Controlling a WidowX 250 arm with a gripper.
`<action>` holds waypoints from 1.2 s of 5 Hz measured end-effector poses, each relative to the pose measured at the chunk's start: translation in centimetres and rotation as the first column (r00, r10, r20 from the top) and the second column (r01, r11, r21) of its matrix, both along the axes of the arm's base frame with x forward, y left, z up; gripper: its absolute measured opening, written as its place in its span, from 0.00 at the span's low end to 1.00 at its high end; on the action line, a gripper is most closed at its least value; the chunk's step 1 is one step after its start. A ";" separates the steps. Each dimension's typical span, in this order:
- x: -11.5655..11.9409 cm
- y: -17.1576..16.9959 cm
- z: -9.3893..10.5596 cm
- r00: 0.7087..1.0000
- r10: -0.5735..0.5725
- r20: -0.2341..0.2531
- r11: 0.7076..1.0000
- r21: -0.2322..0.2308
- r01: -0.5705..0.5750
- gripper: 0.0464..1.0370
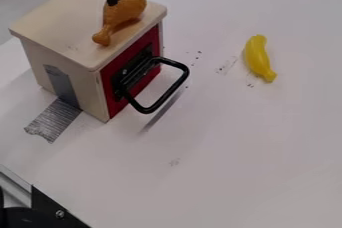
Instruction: OPEN THE DRAWER
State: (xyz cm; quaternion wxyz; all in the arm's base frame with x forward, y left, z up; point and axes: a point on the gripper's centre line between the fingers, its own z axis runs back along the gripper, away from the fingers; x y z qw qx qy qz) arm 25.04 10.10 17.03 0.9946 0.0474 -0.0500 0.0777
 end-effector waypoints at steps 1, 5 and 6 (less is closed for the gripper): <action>-0.2 -0.1 -0.7 1.000 0.000 -0.023 1.000 -0.008 0.000 0.96; 1.3 -9.2 -4.8 0.977 -0.210 -0.045 0.977 0.015 0.210 0.96; 1.5 -8.9 -9.2 0.974 -0.206 -0.091 0.978 0.027 0.209 0.96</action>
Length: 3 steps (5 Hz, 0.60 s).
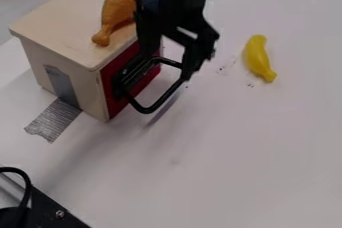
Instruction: OPEN THE DRAWER
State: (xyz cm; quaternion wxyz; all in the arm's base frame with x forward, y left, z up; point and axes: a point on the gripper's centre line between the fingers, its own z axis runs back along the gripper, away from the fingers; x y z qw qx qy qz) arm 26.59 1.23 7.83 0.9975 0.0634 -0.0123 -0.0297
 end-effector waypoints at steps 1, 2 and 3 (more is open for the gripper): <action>-1.0 0.4 -3.4 1.000 -0.001 -0.027 1.000 0.021 0.002 0.96; -1.0 0.4 -5.3 0.998 -0.003 -0.061 1.000 0.025 0.005 0.96; -2.2 0.3 -6.6 0.997 -0.011 -0.074 1.000 0.018 0.013 0.93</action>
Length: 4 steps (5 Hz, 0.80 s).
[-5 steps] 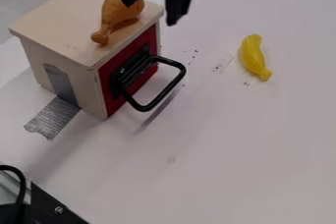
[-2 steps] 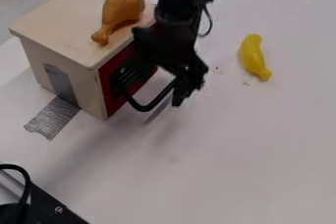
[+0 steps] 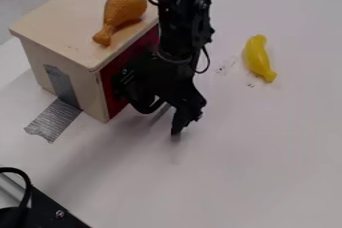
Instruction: OPEN THE DRAWER
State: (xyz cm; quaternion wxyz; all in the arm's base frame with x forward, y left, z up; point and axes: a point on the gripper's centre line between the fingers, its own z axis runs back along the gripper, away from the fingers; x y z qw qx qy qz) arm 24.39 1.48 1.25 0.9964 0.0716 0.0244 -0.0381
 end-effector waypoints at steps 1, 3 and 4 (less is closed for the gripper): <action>-0.2 -0.3 -0.2 1.000 -0.016 0.000 1.000 0.002 0.016 0.63; 0.5 -3.4 -0.2 0.999 -0.028 -0.015 0.999 -0.041 0.028 0.14; 0.8 -6.4 0.4 0.997 -0.078 -0.011 0.995 -0.062 0.077 0.09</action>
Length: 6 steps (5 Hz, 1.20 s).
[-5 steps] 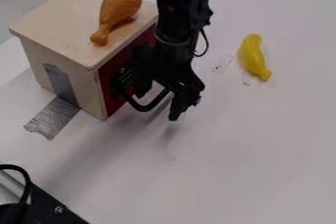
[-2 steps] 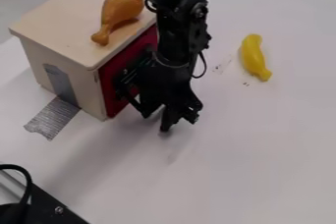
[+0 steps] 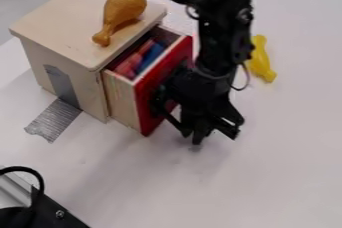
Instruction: OPEN THE DRAWER
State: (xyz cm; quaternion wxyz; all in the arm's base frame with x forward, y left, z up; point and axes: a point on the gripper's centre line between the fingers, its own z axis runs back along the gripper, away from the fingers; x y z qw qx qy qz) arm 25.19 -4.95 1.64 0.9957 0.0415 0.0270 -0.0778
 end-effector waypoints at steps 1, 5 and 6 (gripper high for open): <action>-0.2 -2.1 0.1 0.999 -0.039 -0.007 0.999 -0.003 0.039 0.08; 1.7 -2.8 5.5 0.998 -0.029 0.050 0.999 -0.036 0.031 0.94; 1.4 -2.8 8.0 0.997 -0.034 0.074 0.997 -0.069 0.040 0.96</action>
